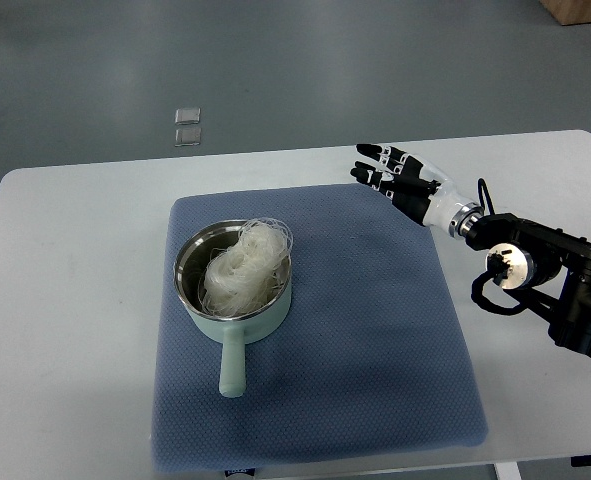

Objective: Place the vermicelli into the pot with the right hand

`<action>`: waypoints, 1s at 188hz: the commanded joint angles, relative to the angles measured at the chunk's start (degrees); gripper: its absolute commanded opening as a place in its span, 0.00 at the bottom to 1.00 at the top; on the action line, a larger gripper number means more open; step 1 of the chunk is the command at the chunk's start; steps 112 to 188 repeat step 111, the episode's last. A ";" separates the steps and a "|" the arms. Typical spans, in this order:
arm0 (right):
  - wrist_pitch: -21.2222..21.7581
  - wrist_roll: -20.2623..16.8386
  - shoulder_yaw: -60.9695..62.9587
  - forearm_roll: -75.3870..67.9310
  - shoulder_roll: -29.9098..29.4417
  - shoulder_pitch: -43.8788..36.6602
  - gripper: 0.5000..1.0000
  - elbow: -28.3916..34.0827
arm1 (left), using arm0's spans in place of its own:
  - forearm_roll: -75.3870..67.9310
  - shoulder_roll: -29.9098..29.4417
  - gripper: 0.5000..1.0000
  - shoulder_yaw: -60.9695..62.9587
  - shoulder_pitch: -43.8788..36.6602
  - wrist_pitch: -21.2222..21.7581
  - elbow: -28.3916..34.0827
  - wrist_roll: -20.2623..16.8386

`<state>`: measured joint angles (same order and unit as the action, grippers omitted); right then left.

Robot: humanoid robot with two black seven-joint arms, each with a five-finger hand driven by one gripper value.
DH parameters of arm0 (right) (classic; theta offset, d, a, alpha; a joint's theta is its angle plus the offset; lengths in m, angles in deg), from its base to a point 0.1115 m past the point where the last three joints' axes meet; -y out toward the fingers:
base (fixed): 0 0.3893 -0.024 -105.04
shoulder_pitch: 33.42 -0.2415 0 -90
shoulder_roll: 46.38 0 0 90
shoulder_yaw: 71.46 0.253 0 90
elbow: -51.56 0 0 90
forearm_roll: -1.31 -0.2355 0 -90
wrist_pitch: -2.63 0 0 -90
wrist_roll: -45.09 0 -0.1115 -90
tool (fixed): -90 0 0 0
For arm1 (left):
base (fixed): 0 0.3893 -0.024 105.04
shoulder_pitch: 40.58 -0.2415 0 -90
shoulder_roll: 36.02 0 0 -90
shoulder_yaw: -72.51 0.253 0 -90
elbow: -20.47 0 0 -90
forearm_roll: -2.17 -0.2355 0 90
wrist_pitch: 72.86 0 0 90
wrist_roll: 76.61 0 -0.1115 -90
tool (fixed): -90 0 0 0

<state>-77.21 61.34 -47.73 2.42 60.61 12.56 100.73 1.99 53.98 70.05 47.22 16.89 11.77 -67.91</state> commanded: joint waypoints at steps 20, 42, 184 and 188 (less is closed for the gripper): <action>0.03 0.00 -0.01 0.04 0.06 0.16 0.85 0.05 | 0.00 0.00 1.00 0.00 0.00 -0.02 0.00 0.00; -0.06 0.00 0.08 0.04 0.06 0.16 0.85 0.05 | 0.00 0.00 1.00 0.00 0.00 0.07 0.00 0.00; -0.06 0.00 0.17 0.04 0.06 0.25 0.85 0.05 | 0.00 0.00 1.00 0.00 0.00 0.07 0.00 0.00; -0.06 0.00 0.17 0.04 0.06 0.25 0.85 0.05 | 0.00 0.00 1.00 0.00 0.00 0.07 0.00 0.00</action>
